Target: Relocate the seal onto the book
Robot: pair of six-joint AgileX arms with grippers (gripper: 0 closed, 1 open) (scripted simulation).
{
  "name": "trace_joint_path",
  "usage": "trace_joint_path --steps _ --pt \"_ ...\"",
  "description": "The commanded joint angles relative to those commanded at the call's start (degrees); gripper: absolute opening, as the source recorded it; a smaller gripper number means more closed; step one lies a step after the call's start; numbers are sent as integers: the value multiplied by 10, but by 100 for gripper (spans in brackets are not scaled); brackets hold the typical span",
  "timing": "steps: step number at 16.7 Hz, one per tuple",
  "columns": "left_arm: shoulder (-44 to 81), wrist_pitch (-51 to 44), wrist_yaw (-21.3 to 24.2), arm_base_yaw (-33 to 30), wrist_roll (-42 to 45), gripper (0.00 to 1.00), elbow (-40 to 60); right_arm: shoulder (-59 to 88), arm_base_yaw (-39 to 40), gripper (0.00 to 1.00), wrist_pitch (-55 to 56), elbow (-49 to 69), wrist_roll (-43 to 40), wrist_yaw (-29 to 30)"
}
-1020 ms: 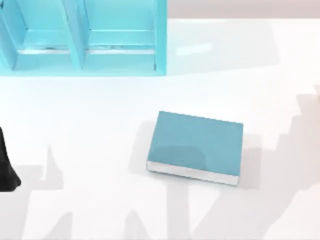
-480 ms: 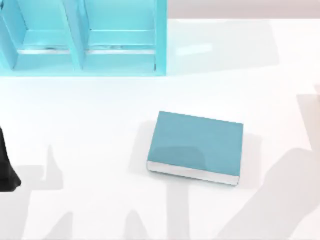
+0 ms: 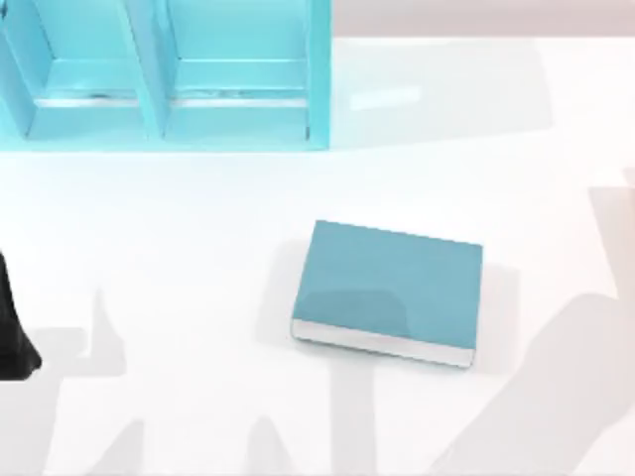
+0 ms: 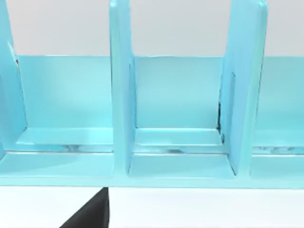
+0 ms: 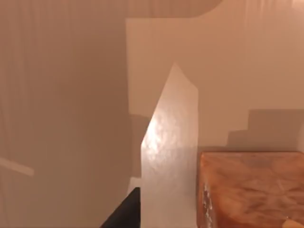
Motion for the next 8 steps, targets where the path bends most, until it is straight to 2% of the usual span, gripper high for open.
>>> trace_joint_path --steps 8 --pt "0 0 0 0 0 100 0 0 0 2 0 0 0 0"
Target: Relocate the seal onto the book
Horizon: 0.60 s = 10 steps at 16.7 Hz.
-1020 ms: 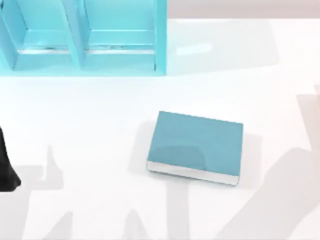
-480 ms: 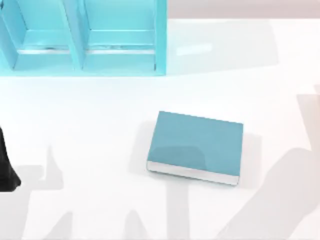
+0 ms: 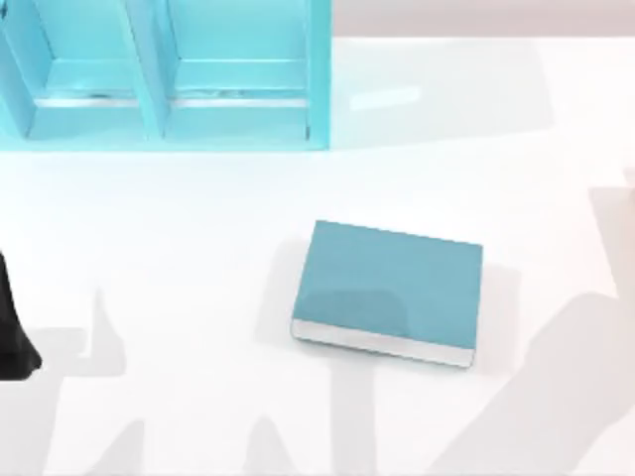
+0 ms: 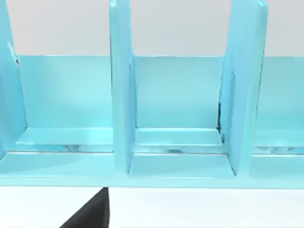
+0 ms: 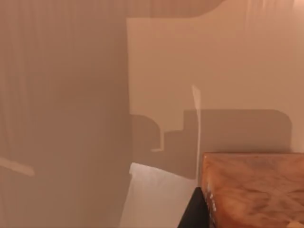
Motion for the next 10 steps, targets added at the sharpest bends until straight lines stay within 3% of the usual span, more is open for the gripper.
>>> trace_joint_path --steps 10 --pt "0 0 0 0 0 100 0 -2 -1 0 -2 1 1 0"
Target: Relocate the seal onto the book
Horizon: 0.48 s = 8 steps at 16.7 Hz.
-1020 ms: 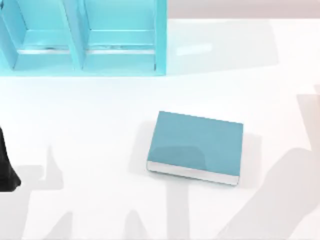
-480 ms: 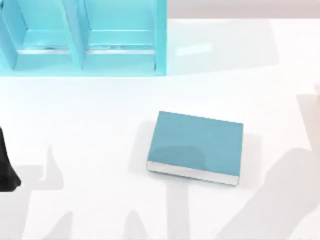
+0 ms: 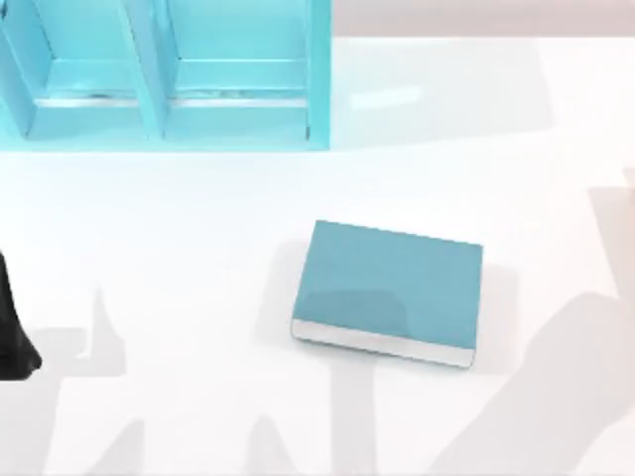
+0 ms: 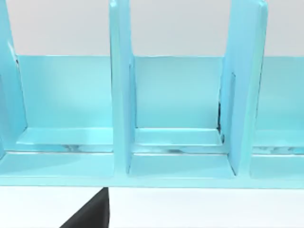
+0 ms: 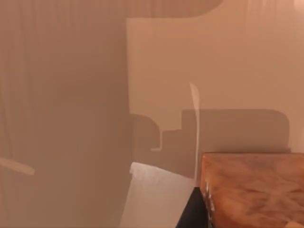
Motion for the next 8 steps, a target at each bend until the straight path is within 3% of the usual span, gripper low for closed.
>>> trace_joint_path --steps 8 --pt "0 0 0 0 0 100 0 -77 92 0 -146 104 104 -21"
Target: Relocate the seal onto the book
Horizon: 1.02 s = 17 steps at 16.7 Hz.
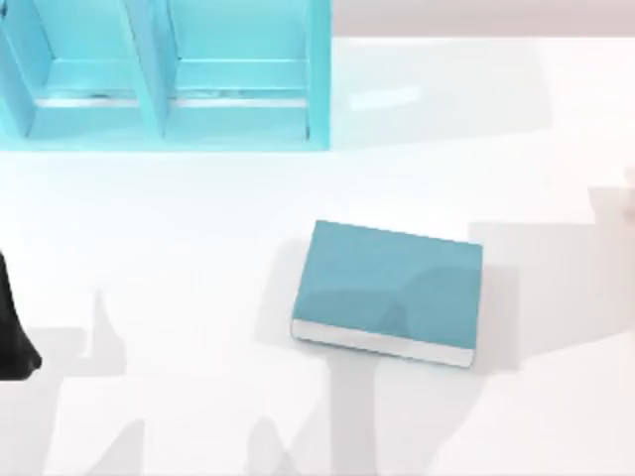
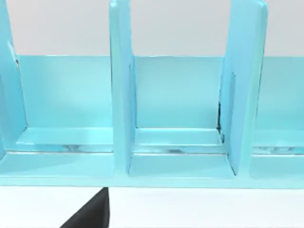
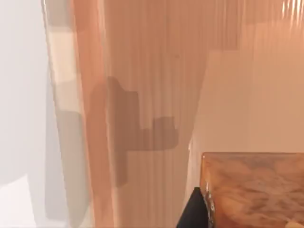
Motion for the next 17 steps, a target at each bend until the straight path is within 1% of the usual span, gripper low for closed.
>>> trace_joint_path --steps 5,8,14,17 --pt "0 0 0 0 0 100 0 -37 103 0 -114 63 96 8" --pt "0 0 0 0 0 100 0 -42 142 0 -154 79 129 20" --pt "0 0 0 0 0 100 0 -39 146 0 -158 81 134 20" --pt "0 0 0 0 0 100 0 -2 184 0 -152 106 171 23"
